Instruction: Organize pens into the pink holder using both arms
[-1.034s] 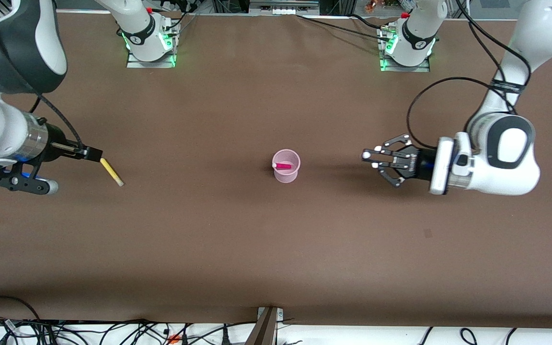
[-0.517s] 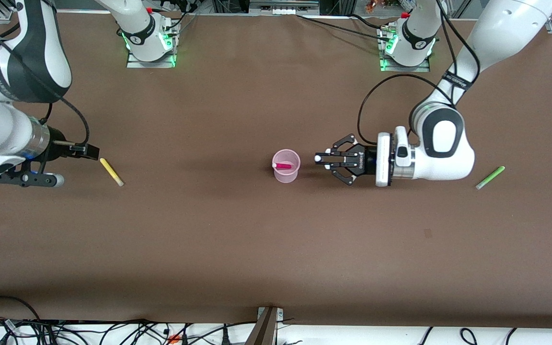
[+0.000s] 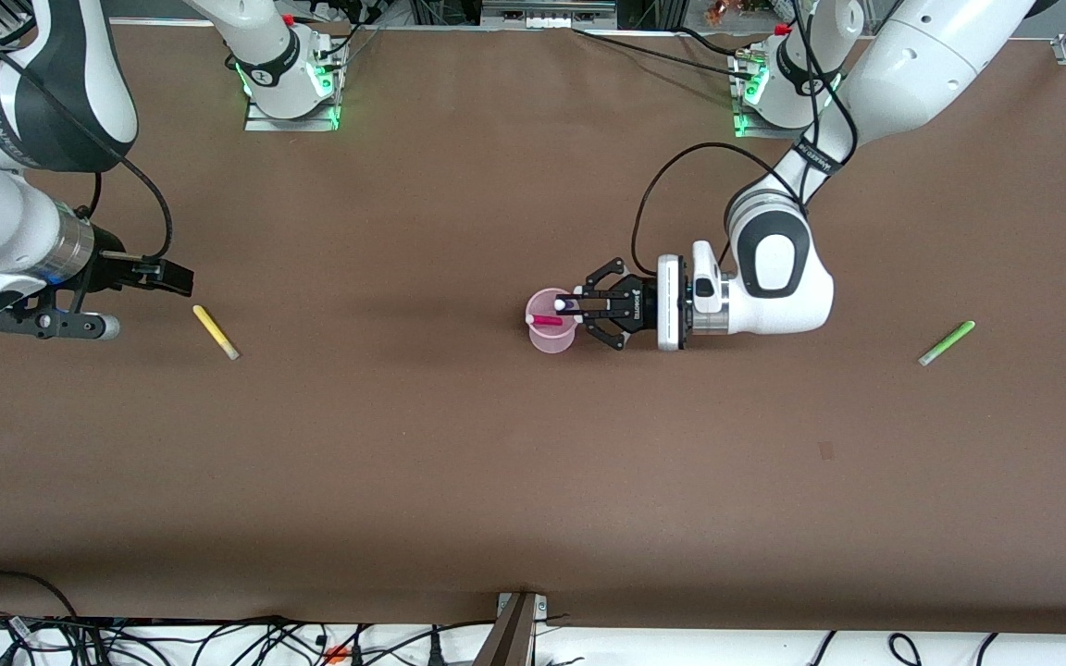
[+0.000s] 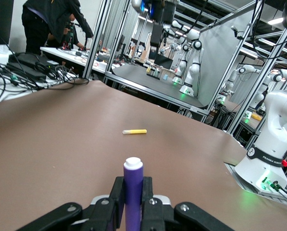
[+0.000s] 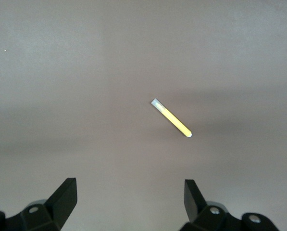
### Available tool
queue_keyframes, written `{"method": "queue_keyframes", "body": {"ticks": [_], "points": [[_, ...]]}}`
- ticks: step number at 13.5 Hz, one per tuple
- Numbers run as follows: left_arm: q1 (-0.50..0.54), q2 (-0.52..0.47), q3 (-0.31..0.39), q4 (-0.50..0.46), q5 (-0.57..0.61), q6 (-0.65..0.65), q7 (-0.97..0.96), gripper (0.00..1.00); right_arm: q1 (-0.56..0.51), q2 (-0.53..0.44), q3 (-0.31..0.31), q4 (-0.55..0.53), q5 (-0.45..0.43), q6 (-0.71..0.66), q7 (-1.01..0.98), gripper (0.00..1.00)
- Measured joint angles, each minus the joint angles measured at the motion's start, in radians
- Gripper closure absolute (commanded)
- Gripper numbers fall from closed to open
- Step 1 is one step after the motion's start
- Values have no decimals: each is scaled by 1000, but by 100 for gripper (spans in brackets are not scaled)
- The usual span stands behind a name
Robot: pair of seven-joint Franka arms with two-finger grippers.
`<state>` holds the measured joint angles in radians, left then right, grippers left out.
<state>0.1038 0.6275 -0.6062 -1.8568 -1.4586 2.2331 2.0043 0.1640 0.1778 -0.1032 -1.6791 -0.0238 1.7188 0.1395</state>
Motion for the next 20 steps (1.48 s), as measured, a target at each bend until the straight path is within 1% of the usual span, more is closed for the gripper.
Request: {"method": "queue_keyframes", "body": {"ticks": [4,5,6,7,10,14,16,17,20], "points": [[-28,42,1,1,-20,34,71,100,0,0,-5,0,0,1,0,1],[-31,50,1,0,-20,38,86,84,0,0,-5,0,0,1,0,1],[-33,59,1,-1,-20,45,108,53,0,0,-5,0,0,1,0,1],[-34,69,1,-2,-30,48,123,1,0,0,-5,-1,0,1,0,1],[-34,84,1,-21,-130,49,166,0,0,0,-5,-1,0,1,0,1],[-4,57,0,-27,-139,38,140,0,0,0,-5,-3,0,1,0,1],[20,3,0,-27,-133,30,45,0,0,0,-5,-3,0,1,0,1],[32,-32,0,-27,-110,30,-28,0,0,0,-5,-3,0,1,0,1],[76,-110,1,-25,14,30,-271,0,0,0,-5,-3,0,1,0,1]]}}
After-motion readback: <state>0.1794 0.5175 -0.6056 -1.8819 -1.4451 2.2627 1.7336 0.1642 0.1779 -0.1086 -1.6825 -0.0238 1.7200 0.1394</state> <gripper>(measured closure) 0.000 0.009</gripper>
